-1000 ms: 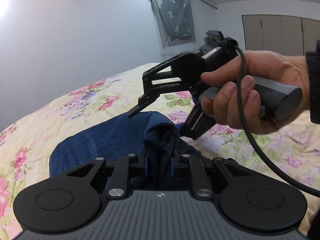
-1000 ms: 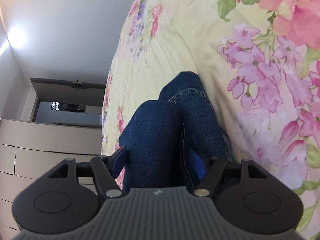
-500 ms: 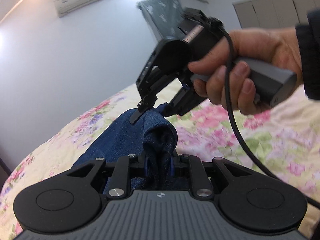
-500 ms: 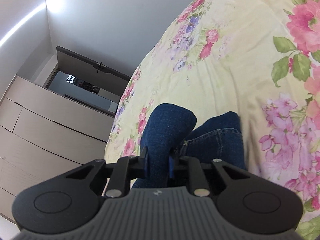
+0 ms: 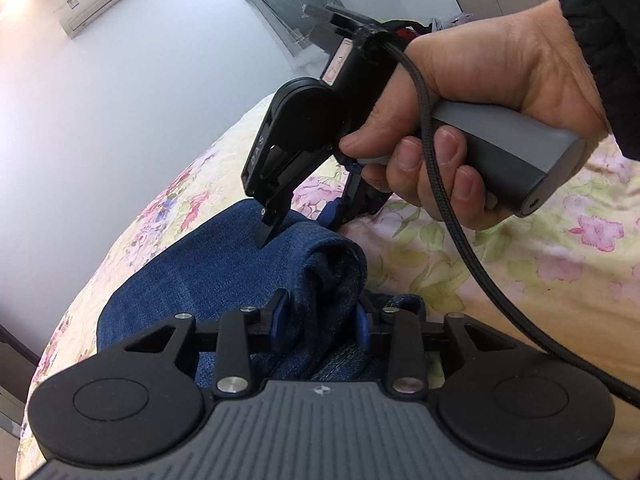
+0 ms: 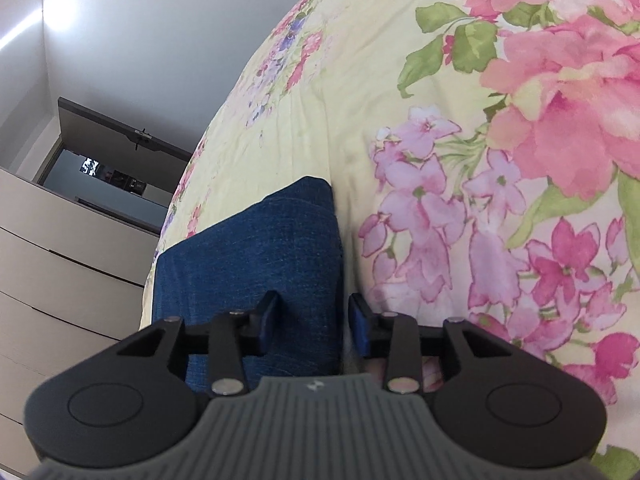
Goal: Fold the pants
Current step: 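Open both grippers and release the folded jeans onto the duvet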
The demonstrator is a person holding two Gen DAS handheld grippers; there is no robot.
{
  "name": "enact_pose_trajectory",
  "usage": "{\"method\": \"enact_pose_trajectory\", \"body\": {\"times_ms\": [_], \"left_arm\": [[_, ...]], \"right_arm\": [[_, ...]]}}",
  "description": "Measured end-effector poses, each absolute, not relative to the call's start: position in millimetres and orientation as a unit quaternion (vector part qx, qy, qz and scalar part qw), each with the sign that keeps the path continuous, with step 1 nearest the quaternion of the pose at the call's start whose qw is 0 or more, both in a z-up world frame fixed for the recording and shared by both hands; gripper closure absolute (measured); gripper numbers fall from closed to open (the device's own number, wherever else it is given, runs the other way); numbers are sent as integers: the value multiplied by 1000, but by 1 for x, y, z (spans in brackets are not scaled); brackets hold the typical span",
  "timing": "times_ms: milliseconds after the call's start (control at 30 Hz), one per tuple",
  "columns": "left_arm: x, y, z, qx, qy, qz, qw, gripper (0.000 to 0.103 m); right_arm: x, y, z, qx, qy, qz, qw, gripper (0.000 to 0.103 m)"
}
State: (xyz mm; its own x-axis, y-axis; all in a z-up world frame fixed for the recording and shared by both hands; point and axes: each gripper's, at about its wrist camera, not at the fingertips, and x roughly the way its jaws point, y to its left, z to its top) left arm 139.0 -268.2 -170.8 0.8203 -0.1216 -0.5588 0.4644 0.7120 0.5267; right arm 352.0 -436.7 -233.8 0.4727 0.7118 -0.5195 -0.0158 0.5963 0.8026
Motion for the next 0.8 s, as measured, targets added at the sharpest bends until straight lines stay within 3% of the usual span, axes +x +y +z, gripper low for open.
{"method": "enact_pose_trajectory", "body": {"times_ms": [67,133,167,400,467,600,700,800], "left_arm": [[132,-256,-163,324,243,-176,897,54],[121,-237,-150,309,226,-180,906,35],[117,-226,-145,301,220,-181,910,33],[128,-138,-116,205,235,-127,942,32],[139,-115,-110,152,246,-102,952,30],[170,-72,-117,49,310,-77,946,28],[181,-50,-141,7,370,-89,925,28],[182,-43,-156,-3,392,-97,915,23]], "right_arm": [[346,-437,-229,379,451,230,775,68],[336,-437,-216,354,448,220,791,65],[328,-437,-205,331,443,216,805,65],[263,-423,-139,182,369,199,889,65],[250,-406,-130,146,362,217,895,73],[233,-370,-140,63,388,202,897,79],[218,-370,-157,74,395,187,897,76],[209,-376,-170,100,415,185,885,75]]}}
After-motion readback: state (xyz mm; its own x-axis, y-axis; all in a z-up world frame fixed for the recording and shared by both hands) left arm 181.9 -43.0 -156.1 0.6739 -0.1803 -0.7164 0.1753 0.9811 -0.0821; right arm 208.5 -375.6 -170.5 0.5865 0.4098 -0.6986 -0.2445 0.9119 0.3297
